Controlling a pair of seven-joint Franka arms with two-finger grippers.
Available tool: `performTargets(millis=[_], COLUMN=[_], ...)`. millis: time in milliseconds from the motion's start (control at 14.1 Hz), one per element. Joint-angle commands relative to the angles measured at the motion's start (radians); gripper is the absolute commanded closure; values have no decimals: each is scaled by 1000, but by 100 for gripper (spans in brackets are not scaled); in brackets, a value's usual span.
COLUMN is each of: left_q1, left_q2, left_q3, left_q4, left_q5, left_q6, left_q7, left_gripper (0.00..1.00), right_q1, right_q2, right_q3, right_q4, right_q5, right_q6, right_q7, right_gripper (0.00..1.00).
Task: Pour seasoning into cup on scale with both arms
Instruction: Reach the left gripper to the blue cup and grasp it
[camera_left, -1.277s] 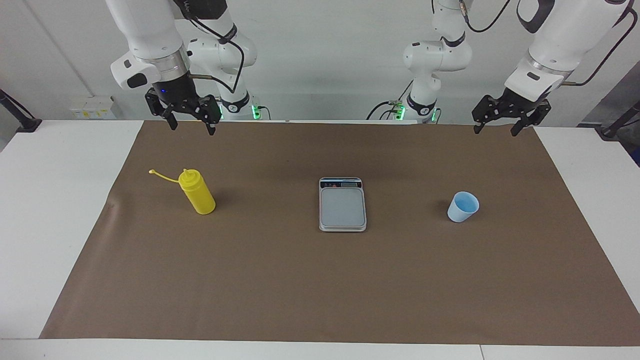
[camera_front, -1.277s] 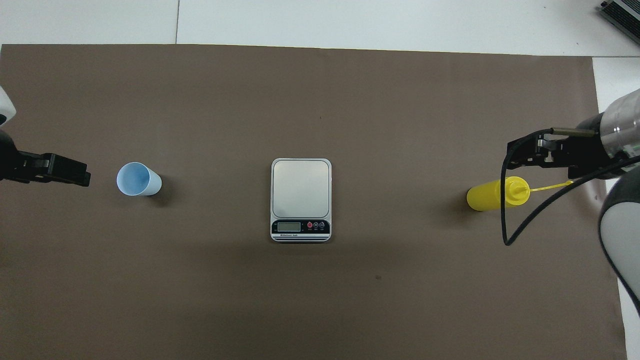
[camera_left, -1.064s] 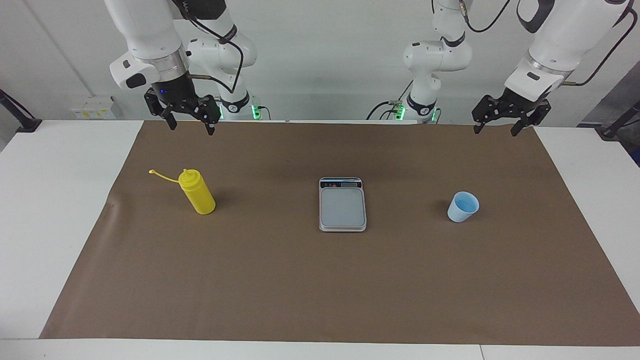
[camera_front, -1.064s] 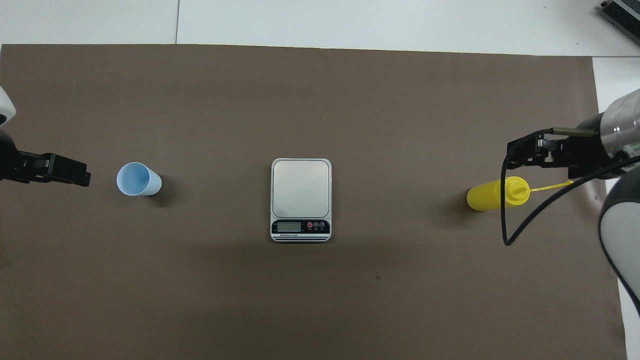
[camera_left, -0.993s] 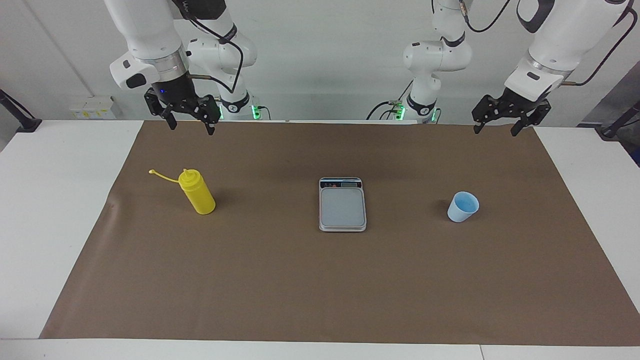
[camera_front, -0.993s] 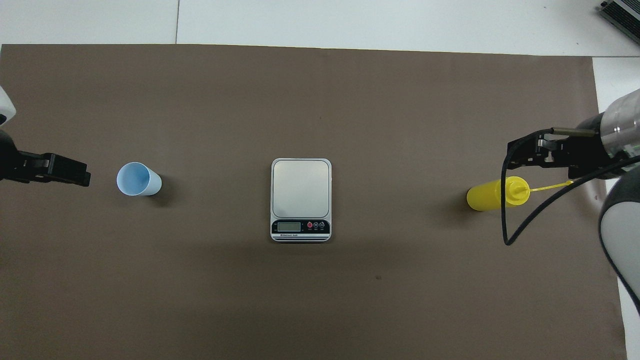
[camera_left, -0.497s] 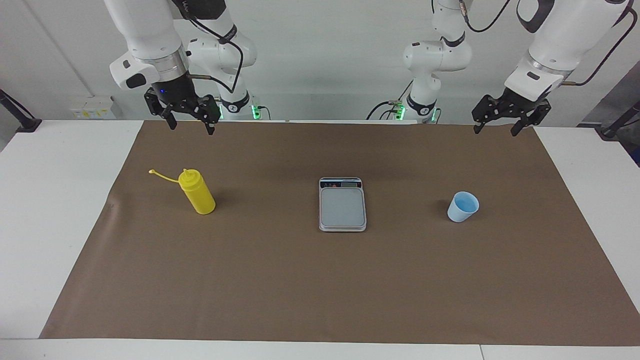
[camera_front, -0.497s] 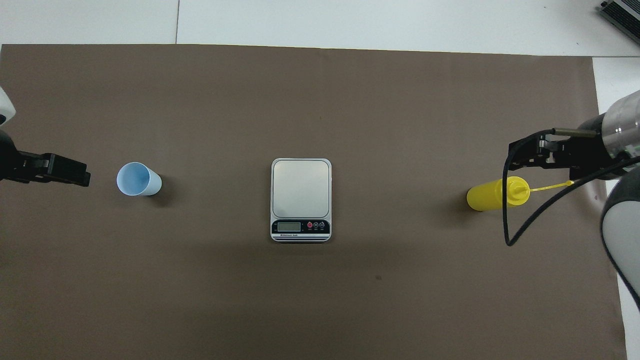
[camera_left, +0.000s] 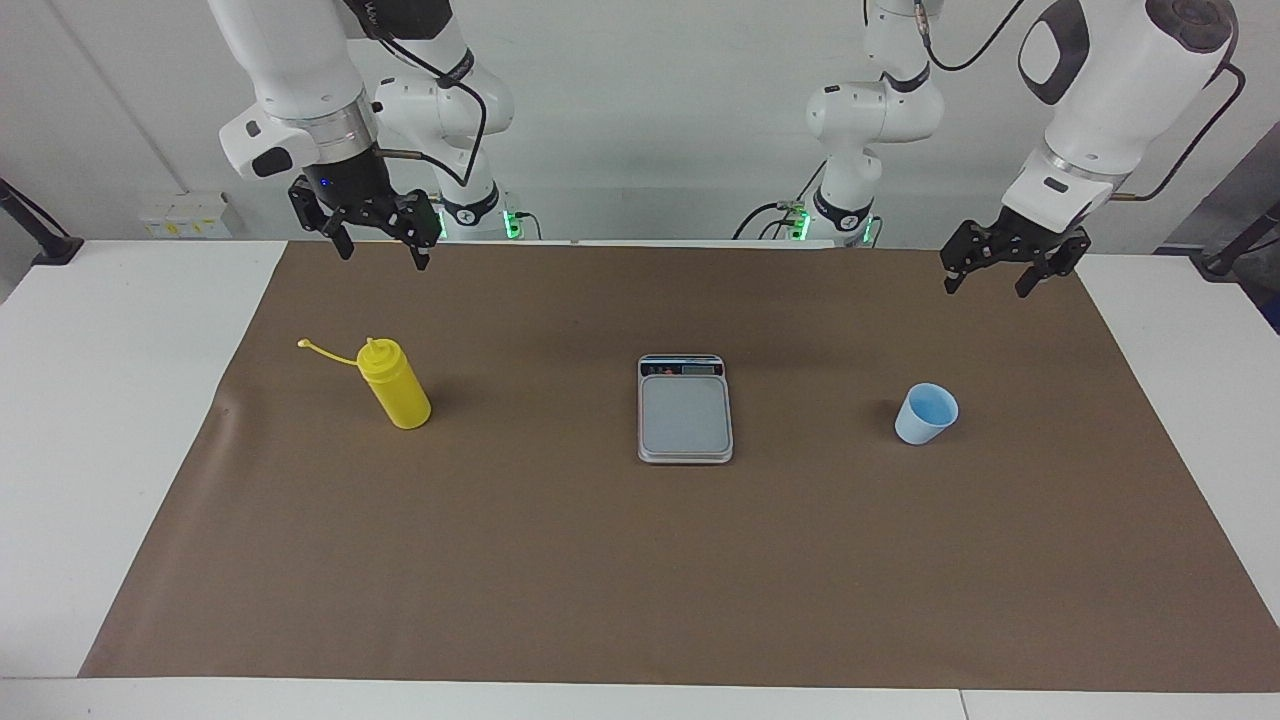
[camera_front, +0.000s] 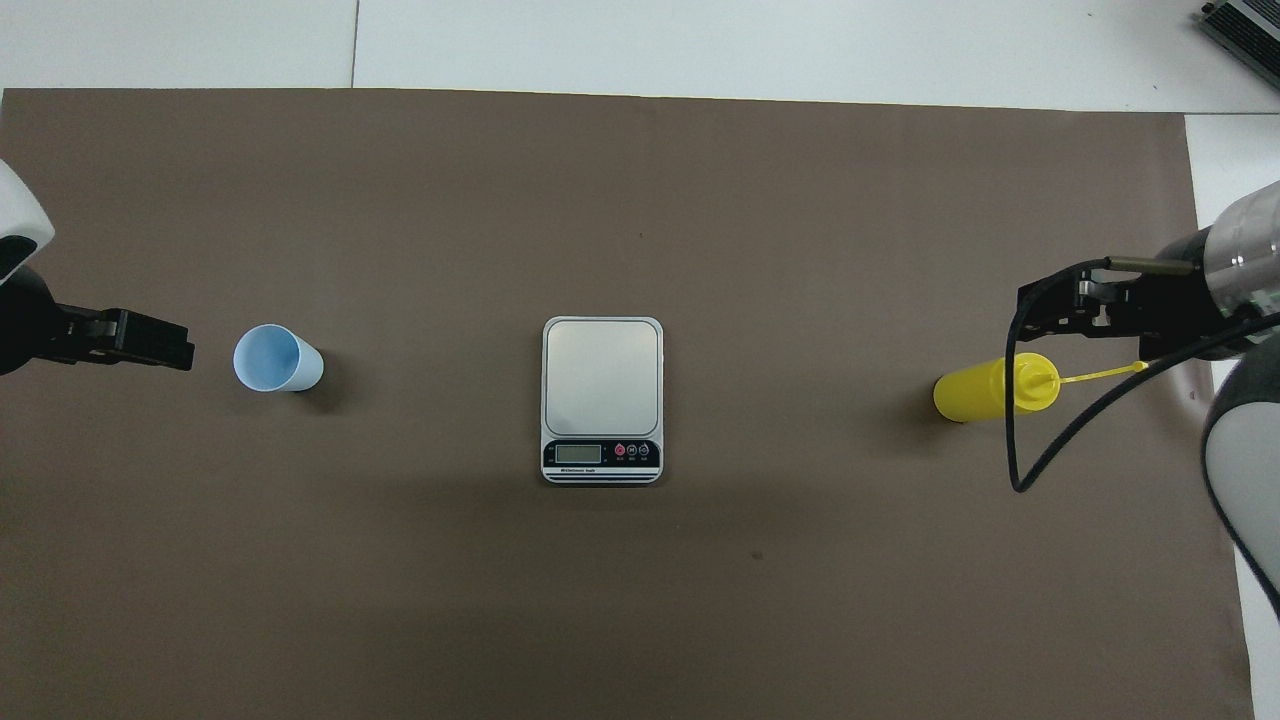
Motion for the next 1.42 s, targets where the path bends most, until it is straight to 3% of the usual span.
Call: performTargets(millis=[0,284,568,1348], left_q1=[33,94,90,79], left_q2=[31,186,194,243], left_q3=[0,-1,-1,-1], left_q4=[-55,-60,-207,-319], left_q5=[-11,-14,-17,-17], left_q6=[92,247,425,568], left_q7=[13,15,-19,-63], left_gripper=[0,0,0,0], right_q1=[-11,-12,-11,-12], right_q2=[2,2,2,2], right_q3=[4,4,4,4], right_q4=[7,7,7,7], right_q5=[12,12,12,12], right_q6=[-12,-13,-13,-13], right_q7=[-23,-23,-24,-23], right_gripper=[0,0,0,0])
